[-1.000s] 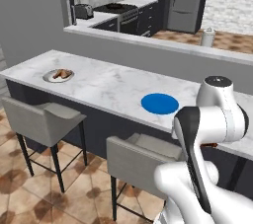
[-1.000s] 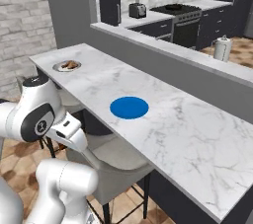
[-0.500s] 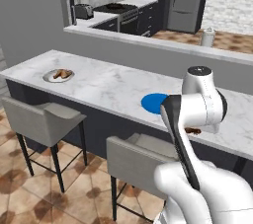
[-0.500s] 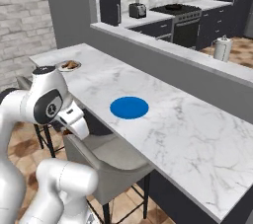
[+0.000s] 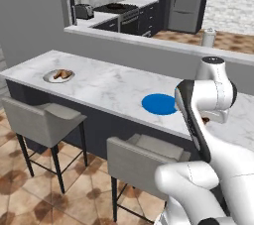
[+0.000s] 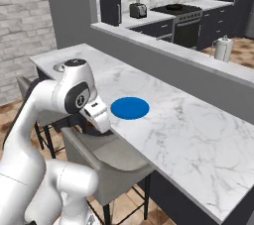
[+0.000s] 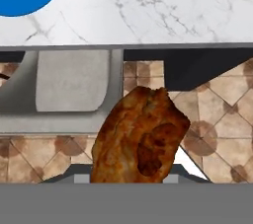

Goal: Take the chicken drumsticks from the pan and place one on each plate on the dining counter.

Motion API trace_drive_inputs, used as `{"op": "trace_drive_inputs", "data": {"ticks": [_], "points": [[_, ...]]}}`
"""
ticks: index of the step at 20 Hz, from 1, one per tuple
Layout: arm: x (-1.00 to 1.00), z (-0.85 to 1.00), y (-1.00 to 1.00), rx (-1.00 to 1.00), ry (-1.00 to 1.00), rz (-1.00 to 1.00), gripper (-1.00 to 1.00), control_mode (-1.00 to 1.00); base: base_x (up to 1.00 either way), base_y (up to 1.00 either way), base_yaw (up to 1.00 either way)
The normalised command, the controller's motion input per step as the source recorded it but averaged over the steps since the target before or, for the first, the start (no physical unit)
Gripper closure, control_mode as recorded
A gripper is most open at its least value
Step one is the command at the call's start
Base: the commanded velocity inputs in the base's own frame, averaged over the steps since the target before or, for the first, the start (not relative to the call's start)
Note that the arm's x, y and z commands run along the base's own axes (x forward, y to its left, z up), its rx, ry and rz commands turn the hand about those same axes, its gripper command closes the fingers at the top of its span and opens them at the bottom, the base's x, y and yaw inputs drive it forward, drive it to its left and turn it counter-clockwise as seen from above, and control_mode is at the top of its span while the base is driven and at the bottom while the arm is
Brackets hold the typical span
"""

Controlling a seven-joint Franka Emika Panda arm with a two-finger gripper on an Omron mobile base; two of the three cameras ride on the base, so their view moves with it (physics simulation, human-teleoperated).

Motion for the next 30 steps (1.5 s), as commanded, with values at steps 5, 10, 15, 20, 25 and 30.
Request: {"op": "trace_drive_inputs", "data": {"ticks": [5, 10, 15, 20, 25, 30], "points": [[0.53, -0.11, -0.37, 0.02, -0.02, 0.00, 1.00, -1.00, 0.00, 0.00, 0.00], [0.92, -0.15, 0.00, 0.00, -0.01, 0.00, 1.00, -1.00, 0.00, 0.00, 0.00], [0.97, -0.10, 0.04, 0.00, 0.00, 0.00, 1.00, -1.00, 0.00, 0.00, 0.00], [0.90, -0.36, 0.00, -0.01, -0.02, 0.00, 1.00, -1.00, 0.00, 0.00, 0.00], [0.78, -0.67, 0.00, -0.04, -0.11, 0.00, 1.00, -1.00, 0.00, 0.00, 0.00], [0.65, -0.67, 0.00, -0.03, -0.13, 0.00, 1.00, -1.00, 0.00, 0.00, 0.00]]}}
